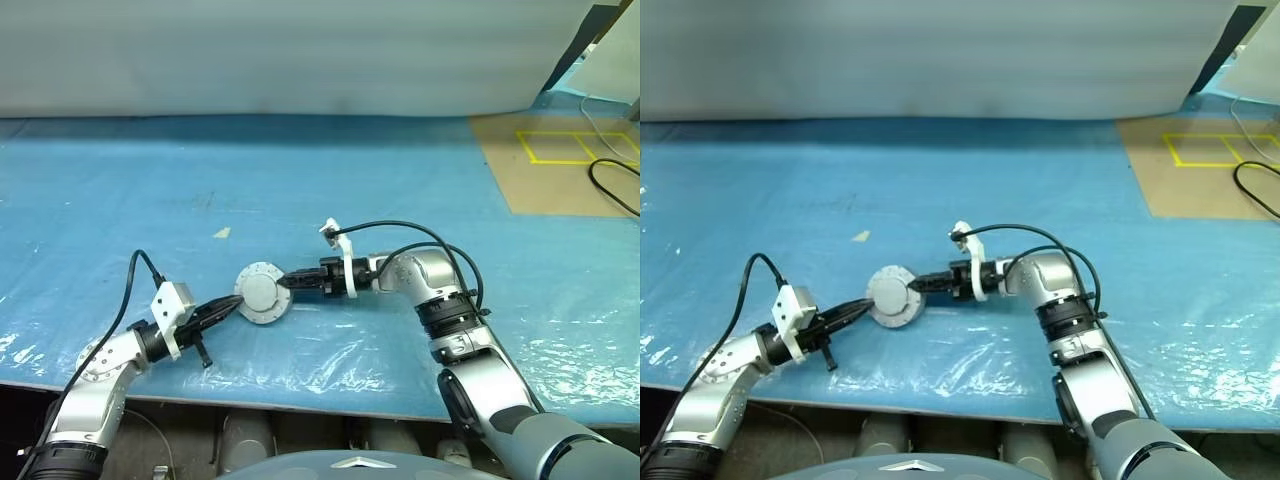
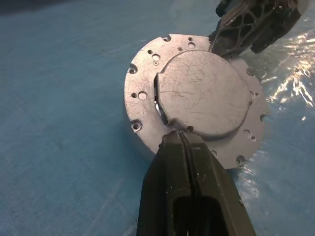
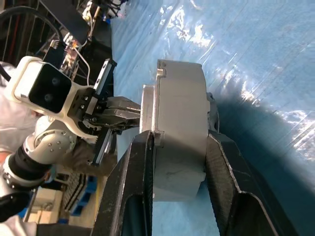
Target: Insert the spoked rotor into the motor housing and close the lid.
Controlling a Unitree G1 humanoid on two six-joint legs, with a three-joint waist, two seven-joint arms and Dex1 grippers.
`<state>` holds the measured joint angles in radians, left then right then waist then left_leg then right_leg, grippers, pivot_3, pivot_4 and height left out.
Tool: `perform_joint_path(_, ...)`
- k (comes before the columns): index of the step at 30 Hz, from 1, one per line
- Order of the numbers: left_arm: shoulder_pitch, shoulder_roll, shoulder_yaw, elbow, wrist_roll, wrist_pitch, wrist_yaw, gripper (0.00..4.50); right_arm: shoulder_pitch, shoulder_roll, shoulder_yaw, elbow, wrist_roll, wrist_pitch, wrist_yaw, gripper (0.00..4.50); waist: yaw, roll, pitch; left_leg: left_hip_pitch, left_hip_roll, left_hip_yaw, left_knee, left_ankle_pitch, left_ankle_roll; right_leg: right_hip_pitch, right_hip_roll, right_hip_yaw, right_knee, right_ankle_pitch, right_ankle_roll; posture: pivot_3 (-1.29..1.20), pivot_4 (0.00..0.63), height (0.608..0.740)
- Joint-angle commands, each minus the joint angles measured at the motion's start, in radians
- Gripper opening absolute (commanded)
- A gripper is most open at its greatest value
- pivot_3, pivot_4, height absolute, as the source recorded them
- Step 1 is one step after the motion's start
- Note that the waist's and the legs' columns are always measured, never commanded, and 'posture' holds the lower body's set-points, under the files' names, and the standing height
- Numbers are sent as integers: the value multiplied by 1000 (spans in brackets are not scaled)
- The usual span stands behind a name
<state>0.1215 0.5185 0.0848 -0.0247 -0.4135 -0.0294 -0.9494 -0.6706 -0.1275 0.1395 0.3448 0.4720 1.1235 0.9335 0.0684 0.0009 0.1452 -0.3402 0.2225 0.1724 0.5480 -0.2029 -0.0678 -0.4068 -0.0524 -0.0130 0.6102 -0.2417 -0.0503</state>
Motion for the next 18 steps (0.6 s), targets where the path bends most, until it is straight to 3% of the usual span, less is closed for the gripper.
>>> perform_joint_path(1, -34, -15, 28, -206, -139, 84, 27, 0, -13, 19, 8, 22, 11, 15, -20, 1098, 1, -2, 1, -1, 0, 0, 0, 0, 0, -1, 0, 0, 0, 0, 0, 0, 150, 740)
perform_joint_path(7, -67, 3, 98, -340, -274, 233, 104, 0, 3, -15, -59, 43, 39, 66, -50, 1098, -2, -2, 1, -5, 0, 0, 0, 0, 0, -1, 1, -2, 0, 1, 0, 0, 150, 740)
perform_joint_path(12, -97, 9, 155, -327, -343, 302, 139, 0, 26, -24, -107, 16, 77, 114, -86, 1098, 2, -2, 1, -4, 0, -1, 0, 0, 0, -1, 1, -3, 0, 2, 3, 0, 150, 740)
perform_joint_path(18, -76, -4, 219, -298, -479, 458, 218, 0, -39, -1, -362, -15, 247, 272, -156, 1098, 3, -3, 1, -5, 0, -2, 3, 0, -1, -1, 1, -3, 0, 2, 3, 0, 150, 740)
